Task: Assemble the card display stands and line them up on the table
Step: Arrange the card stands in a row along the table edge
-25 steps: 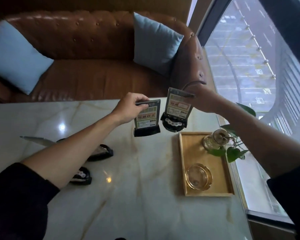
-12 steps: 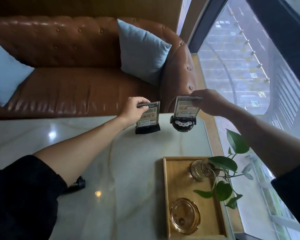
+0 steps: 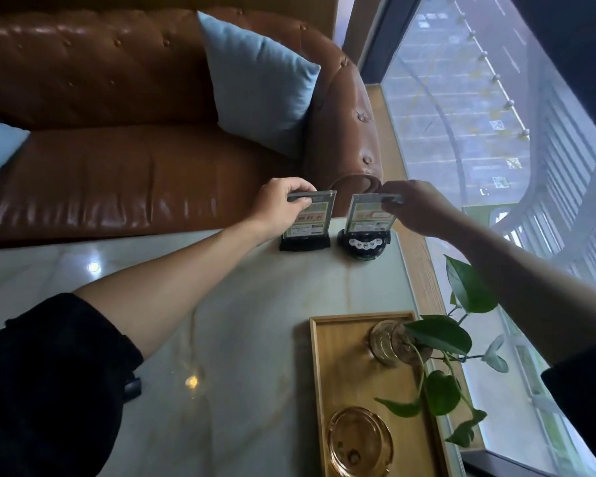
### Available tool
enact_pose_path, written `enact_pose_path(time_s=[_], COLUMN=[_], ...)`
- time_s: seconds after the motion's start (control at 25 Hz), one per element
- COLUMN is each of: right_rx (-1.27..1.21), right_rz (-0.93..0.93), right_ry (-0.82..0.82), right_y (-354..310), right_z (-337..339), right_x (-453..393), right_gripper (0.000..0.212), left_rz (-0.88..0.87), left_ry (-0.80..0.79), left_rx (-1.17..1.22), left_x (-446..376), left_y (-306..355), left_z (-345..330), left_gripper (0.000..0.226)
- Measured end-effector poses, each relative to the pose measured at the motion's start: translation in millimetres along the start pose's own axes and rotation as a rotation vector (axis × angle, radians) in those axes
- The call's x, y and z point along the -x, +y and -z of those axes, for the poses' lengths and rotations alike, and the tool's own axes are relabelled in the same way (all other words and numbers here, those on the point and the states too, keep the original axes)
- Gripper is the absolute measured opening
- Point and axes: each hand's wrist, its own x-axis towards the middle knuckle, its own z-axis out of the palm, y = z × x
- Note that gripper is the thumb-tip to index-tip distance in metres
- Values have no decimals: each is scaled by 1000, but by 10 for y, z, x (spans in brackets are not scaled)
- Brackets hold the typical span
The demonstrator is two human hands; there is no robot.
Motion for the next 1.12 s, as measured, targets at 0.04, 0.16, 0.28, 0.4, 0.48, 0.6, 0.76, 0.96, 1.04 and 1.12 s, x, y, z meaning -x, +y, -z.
enact_pose_path(time_s=[0.04,0.16,0.28,0.4,0.48,0.6,0.76,0.96,1.04,1.12], right_rx=[-1,14,29,45,72,136,185,182,156,80], right_rz=[-5,-14,-40,-67,-75,-104,-28,119,183,227], right_ry=[1,-26,-47,-56,-53,-43,33,29,-4,-34], right_y=[-2,-3,-12,-62,-123,-282,-775,-1778,-2254,-2690], right_z=[2,36,51,60,90,188,325,163,-81,-378], right_x=[-2,3,51,93,122,183,279,481,650,841], right_gripper=[26,23,28,34,39,42,42,46,49,51], left_rz=[-6,-32,-38,-16,10,25,28,70,87,119], left_ry=[0,-22,-52,-59,-57,-79,-69,-70,-56,-26], left_rx=[-4,-45,-84,-112,-111,-115,-149,-146,-138,-100], left_x=[-12,14,57,107,163,332,673,1340,1712,2096], left_y=[7,21,15,55,64,91,82,-95,-233,-402], left_z=[-15,-30,-18,53,142,355,757,1513,1856,2163], left_gripper=[15,14,15,28,43,39,39,35,37,38])
